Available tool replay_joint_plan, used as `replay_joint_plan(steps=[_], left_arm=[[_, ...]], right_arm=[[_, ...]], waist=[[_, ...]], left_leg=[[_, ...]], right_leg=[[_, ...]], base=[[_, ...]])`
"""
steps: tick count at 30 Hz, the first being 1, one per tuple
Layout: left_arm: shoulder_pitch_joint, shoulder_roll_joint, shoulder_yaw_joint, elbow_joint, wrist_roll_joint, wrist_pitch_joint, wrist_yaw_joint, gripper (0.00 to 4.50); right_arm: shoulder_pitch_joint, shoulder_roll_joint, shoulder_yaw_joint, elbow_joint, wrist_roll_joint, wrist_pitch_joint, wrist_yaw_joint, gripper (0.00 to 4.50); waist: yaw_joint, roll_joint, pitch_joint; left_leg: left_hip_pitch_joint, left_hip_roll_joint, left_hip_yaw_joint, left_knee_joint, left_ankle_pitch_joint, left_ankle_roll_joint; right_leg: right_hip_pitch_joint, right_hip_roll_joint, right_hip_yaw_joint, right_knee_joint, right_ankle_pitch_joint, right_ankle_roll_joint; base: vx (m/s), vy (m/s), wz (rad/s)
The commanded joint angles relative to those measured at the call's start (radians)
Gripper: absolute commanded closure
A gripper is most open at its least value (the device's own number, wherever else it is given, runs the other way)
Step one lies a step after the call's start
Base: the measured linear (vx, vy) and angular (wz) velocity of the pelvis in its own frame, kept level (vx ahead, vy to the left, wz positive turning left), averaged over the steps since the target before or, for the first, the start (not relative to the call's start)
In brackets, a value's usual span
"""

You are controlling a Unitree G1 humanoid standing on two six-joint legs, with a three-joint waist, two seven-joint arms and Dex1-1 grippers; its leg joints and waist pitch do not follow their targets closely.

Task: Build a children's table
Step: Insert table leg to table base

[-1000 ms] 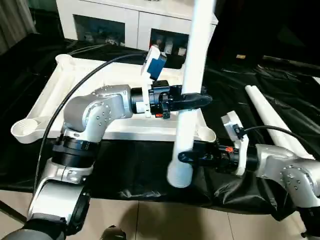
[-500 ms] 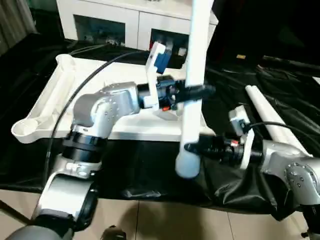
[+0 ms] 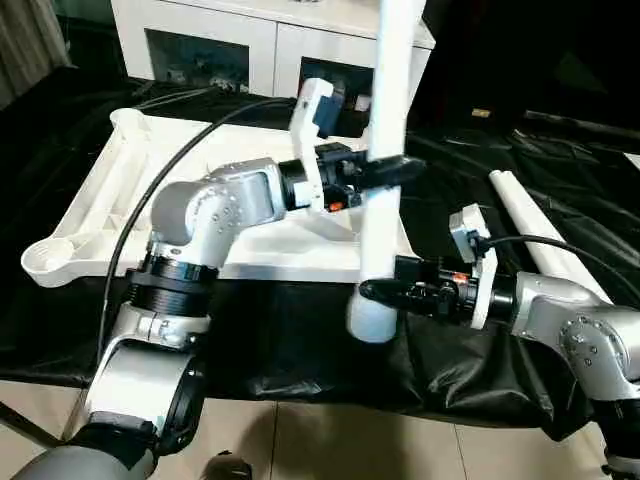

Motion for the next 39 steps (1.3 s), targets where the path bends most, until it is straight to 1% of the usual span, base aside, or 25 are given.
replay_joint_plan(steps=[1,5,7,8,13,15,16,19,23,24,26,27,30,34,36,39], left_arm=[[-0.013,-0.003,0.007,0.001,0.021,-0.004,0.024,2.65],[-0.001,-0.005,-0.006,-0.039,0.042,-0.020,0.046,2.71],[0.004,-0.006,-0.011,-0.061,0.048,-0.032,0.050,2.71],[0.006,-0.008,-0.012,-0.070,0.049,-0.038,0.049,2.71],[0.025,0.006,-0.049,-0.114,0.051,-0.045,0.007,2.71],[0.027,0.009,-0.054,-0.120,0.050,-0.045,-0.001,2.71],[0.029,0.011,-0.057,-0.123,0.050,-0.044,-0.007,2.71],[0.037,0.021,-0.069,-0.144,0.046,-0.037,-0.034,2.71],[0.047,0.028,-0.088,-0.164,0.047,-0.036,-0.049,2.71],[0.048,0.022,-0.089,-0.166,0.044,-0.037,-0.049,2.71],[0.048,0.022,-0.089,-0.166,0.044,-0.037,-0.049,2.71],[0.049,0.018,-0.091,-0.172,0.039,-0.036,-0.052,2.71],[0.052,0.007,-0.087,-0.198,0.009,-0.010,-0.063,2.71],[0.053,0.004,-0.089,-0.208,-0.001,0.000,-0.069,2.71],[0.053,0.004,-0.092,-0.210,-0.002,0.004,-0.075,2.71],[0.054,0.002,-0.094,-0.213,-0.002,0.007,-0.078,2.71]], right_arm=[[-0.006,-0.006,0.011,-0.002,0.010,0.018,-0.003,1.51],[-0.017,0.014,0.020,0.014,-0.023,0.020,-0.052,1.51],[-0.027,0.030,0.020,0.029,-0.039,0.028,-0.085,1.51],[-0.030,0.037,0.020,0.036,-0.044,0.029,-0.096,1.51],[-0.042,0.065,0.021,0.068,-0.069,-0.003,-0.124,1.51],[-0.043,0.067,0.020,0.069,-0.070,-0.005,-0.127,1.51],[-0.044,0.067,0.018,0.069,-0.069,-0.007,-0.129,1.51],[-0.051,0.072,0.005,0.071,-0.064,-0.016,-0.128,1.51],[-0.058,0.071,-0.001,0.068,-0.057,-0.021,-0.103,1.51],[-0.052,0.061,0.014,0.055,-0.049,-0.018,-0.074,1.51],[-0.052,0.060,0.015,0.055,-0.049,-0.018,-0.073,1.51],[-0.047,0.055,0.028,0.051,-0.049,-0.020,-0.061,1.51],[-0.059,0.071,0.043,0.074,-0.069,-0.041,-0.067,1.51],[-0.068,0.078,0.046,0.084,-0.075,-0.047,-0.063,1.51],[-0.072,0.080,0.048,0.088,-0.078,-0.049,-0.056,1.51],[-0.076,0.079,0.054,0.092,-0.081,-0.053,-0.045,1.51]], waist=[[-0.004,0.000,-0.086],[-0.003,0.002,-0.087],[-0.003,0.002,-0.086],[-0.003,-0.001,-0.086],[-0.003,-0.001,-0.087],[-0.004,0.000,-0.086],[-0.005,-0.003,-0.086],[-0.006,-0.001,-0.086],[-0.010,-0.001,-0.086],[-0.010,-0.003,-0.085],[-0.010,-0.002,-0.086],[-0.010,-0.004,-0.086],[-0.012,-0.003,-0.086],[-0.017,-0.008,-0.086],[-0.018,-0.006,-0.085],[-0.019,-0.007,-0.085]], left_leg=[[0.027,0.016,0.001,-0.065,-0.176,-0.045],[0.028,0.017,0.001,-0.066,-0.167,-0.053],[0.028,0.017,0.000,-0.066,-0.171,-0.057],[0.028,0.016,0.002,-0.066,-0.176,-0.058],[0.028,0.016,0.002,-0.066,-0.172,-0.064],[0.027,0.016,0.003,-0.067,-0.172,-0.064],[0.027,0.015,0.003,-0.067,-0.173,-0.063],[0.028,0.016,0.003,-0.067,-0.182,-0.065],[0.026,0.016,0.002,-0.067,-0.184,-0.064],[0.026,0.016,0.003,-0.067,-0.181,-0.062],[0.025,0.016,0.003,-0.067,-0.179,-0.060],[0.026,0.016,0.003,-0.067,-0.179,-0.060],[0.026,0.016,0.003,-0.067,-0.176,-0.062],[0.024,0.015,0.003,-0.066,-0.171,-0.056],[0.025,0.015,0.003,-0.067,-0.181,-0.056],[0.026,0.016,0.002,-0.068,-0.195,-0.061]], right_leg=[[0.037,-0.042,0.023,-0.068,-0.117,-0.170],[0.035,-0.044,0.023,-0.066,-0.102,-0.177],[0.035,-0.044,0.022,-0.066,-0.111,-0.177],[0.034,-0.045,0.023,-0.067,-0.120,-0.176],[0.034,-0.045,0.023,-0.066,-0.116,-0.168],[0.033,-0.045,0.023,-0.066,-0.116,-0.166],[0.034,-0.043,0.023,-0.066,-0.118,-0.165],[0.033,-0.044,0.023,-0.068,-0.136,-0.158],[0.033,-0.044,0.023,-0.067,-0.138,-0.159],[0.033,-0.043,0.023,-0.067,-0.136,-0.158],[0.034,-0.044,0.023,-0.068,-0.135,-0.157],[0.034,-0.044,0.023,-0.068,-0.136,-0.157],[0.033,-0.044,0.023,-0.067,-0.134,-0.161],[0.034,-0.043,0.022,-0.066,-0.129,-0.169],[0.033,-0.043,0.022,-0.068,-0.144,-0.163],[0.031,-0.043,0.022,-0.071,-0.164,-0.156]], base=[[0.000,0.000,0.00],[0.000,0.000,0.00],[0.000,0.000,0.00],[0.000,0.000,0.00],[0.000,0.000,0.00],[0.000,0.000,0.00],[0.000,0.000,0.00],[0.000,0.000,0.00],[0.000,0.000,0.00],[0.000,0.000,0.00],[0.000,0.000,0.00],[0.000,0.000,0.00],[0.000,0.000,0.00],[0.000,0.000,0.00],[0.000,0.000,0.00],[0.000,0.000,0.00]])
